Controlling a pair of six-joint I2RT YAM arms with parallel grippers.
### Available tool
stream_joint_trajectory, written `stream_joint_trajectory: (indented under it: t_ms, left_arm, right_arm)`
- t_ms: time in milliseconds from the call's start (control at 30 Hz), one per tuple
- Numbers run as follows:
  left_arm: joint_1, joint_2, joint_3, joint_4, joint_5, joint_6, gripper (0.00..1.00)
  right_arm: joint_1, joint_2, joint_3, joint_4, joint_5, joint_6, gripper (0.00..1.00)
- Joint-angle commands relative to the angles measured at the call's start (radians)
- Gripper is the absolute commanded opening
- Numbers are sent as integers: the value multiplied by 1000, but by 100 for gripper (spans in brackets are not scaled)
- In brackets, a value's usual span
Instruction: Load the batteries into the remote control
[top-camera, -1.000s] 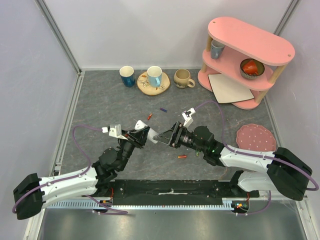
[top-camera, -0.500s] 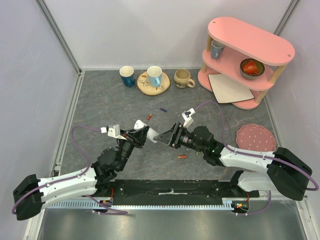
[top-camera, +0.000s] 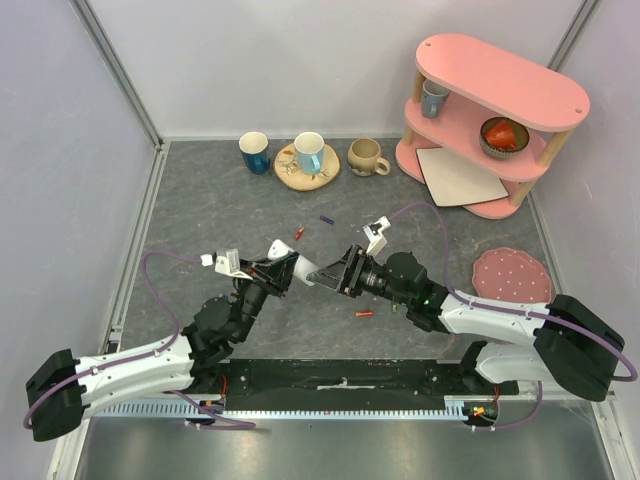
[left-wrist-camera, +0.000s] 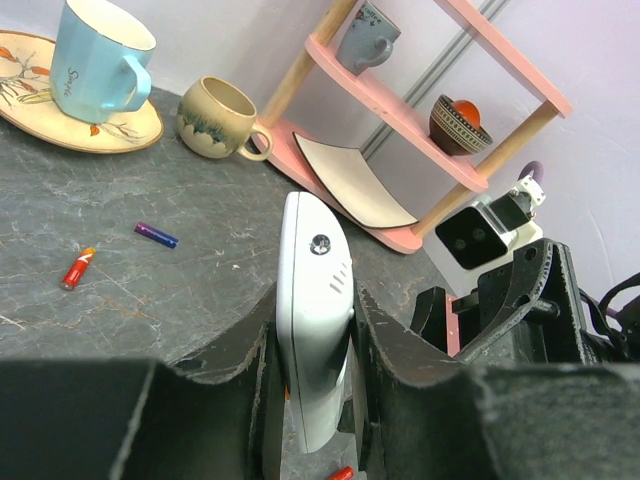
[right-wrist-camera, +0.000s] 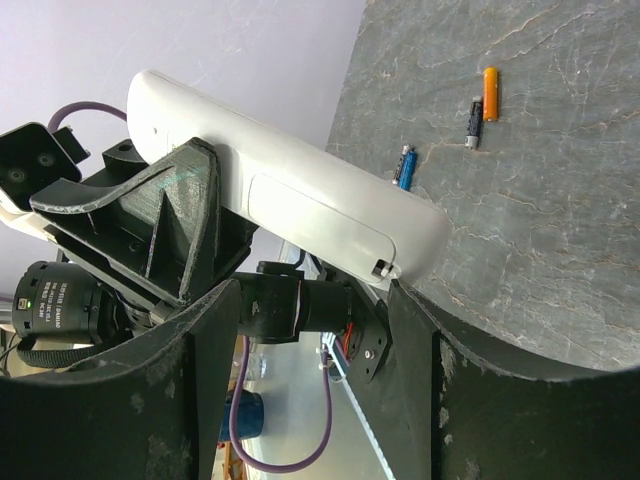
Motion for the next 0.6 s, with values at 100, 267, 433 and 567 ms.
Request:
stream_joint_trajectory:
  t_ms: [100,267,433,567]
  left_arm:
    - [3,-3,19,54,18,-29,2]
    - [3,-18,0,71,44,-35,2]
    - [2,-31,-20,100,63,-46,2]
    - [3,-28,-23,107,78,-52,2]
  right_arm:
    - [-8,-5,21,17,15,-18,68]
    - [-17,-7,20,15,18,-18,68]
    - [-20,-5,18,22,18,-18,68]
    - [-20,1,20,40,13,-10,68]
